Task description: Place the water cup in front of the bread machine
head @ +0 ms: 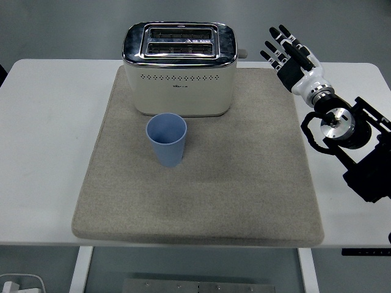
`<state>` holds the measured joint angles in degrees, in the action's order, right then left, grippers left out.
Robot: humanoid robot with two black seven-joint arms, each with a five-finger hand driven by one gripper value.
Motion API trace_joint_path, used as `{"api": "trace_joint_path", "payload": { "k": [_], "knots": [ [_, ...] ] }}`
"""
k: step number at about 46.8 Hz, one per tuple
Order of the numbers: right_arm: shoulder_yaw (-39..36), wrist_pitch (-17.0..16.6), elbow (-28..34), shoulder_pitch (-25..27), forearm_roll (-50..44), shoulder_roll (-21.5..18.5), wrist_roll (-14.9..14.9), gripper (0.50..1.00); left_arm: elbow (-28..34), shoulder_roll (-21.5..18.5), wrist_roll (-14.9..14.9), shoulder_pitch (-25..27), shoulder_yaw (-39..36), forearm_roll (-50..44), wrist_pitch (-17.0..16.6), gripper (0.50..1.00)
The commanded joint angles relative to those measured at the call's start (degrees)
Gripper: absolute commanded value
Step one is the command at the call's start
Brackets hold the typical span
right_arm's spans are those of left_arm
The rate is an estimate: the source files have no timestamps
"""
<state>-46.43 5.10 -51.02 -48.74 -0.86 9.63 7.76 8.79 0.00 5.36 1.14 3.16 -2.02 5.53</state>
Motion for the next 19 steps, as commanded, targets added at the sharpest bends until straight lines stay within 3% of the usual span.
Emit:
{"api": "trace_joint_path", "payload": {
  "k": [1, 19],
  "knots": [
    [-0.1, -0.6, 1.0, -0.1, 0.0, -0.1, 0.1, 0.924, 0.0, 0.0, 0.0, 0.0, 0.0, 0.0, 0.0, 1.0],
    [-0.1, -0.9, 4.6, -0.6, 0.0, -0.7, 0.2, 0.921, 0.0, 0.0, 0.0, 0.0, 0.0, 0.0, 0.0, 1.0]
  ]
}}
